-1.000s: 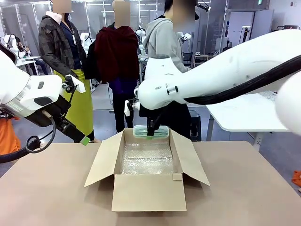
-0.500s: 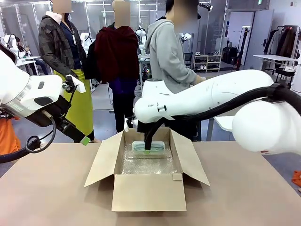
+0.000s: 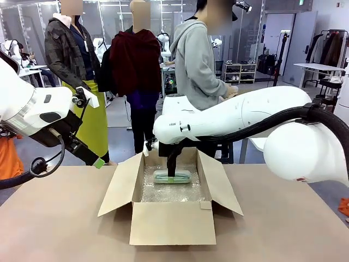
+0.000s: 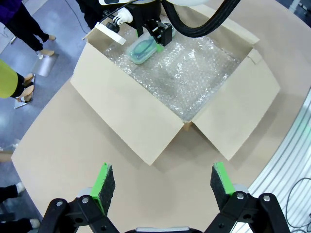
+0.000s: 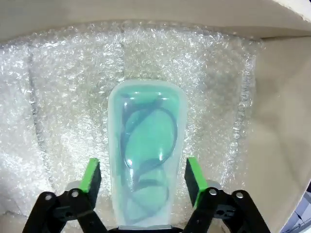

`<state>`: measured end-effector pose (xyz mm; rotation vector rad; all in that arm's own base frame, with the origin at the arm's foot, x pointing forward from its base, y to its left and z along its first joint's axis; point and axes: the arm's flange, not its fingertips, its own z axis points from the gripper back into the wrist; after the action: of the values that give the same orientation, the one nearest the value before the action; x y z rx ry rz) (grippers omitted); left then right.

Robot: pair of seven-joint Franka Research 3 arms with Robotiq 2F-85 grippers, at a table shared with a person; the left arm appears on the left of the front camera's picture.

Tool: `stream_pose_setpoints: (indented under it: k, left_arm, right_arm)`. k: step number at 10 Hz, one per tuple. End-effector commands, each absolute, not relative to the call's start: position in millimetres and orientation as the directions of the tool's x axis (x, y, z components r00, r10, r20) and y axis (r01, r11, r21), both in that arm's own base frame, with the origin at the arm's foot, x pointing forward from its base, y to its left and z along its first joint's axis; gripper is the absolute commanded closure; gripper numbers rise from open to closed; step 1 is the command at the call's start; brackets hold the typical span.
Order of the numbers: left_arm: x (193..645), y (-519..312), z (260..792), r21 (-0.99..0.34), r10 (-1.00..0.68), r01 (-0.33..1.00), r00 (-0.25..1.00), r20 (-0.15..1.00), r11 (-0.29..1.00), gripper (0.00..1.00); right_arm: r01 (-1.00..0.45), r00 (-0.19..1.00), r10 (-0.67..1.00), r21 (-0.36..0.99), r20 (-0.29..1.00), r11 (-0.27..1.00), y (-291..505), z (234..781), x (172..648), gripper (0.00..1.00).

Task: Pack the glasses set securely to prepare it for shipping.
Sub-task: Place the Glasses case inside the Package Box, then put the Glasses case from the right side of the table into the Package Box.

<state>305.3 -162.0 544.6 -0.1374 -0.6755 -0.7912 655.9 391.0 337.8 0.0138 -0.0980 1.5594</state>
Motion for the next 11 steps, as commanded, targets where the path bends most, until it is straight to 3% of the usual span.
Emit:
stream_pose_setpoints:
  k: [1,11]
  left_arm:
    - [305,-160,545,0.138,-0.615,0.695,0.503,0.607,0.705,0.00]
    - [305,-160,545,0.138,-0.615,0.695,0.503,0.607,0.705,0.00]
  right_arm:
    - [-0.998,-0.016,0.998,-0.061,0.054,-0.012,398,347,661,0.00]
    - [-0.998,0.008,0.997,-0.059,0.075,0.013,392,342,657,0.00]
